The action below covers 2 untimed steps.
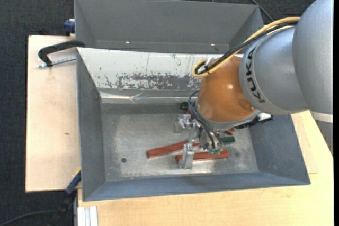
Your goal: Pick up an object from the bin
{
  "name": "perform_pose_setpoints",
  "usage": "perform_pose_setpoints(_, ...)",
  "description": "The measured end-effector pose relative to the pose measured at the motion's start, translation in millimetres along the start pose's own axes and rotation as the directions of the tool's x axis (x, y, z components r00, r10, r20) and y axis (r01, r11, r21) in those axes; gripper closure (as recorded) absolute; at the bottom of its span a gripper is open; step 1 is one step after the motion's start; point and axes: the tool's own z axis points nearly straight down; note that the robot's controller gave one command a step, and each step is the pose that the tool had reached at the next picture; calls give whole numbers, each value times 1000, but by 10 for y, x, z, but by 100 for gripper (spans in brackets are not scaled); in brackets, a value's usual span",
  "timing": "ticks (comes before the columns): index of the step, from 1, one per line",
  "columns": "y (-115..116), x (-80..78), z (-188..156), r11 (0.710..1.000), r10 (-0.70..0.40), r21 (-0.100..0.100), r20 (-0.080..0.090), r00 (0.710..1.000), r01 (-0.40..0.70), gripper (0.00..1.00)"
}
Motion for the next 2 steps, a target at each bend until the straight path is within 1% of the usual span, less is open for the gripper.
perform_pose_setpoints(1,5,-5,-9,1000,0,0,2,1000,0,0)
perform_pose_setpoints(2,6,-17,-27,1000,1,-1,6,1000,-1,100)
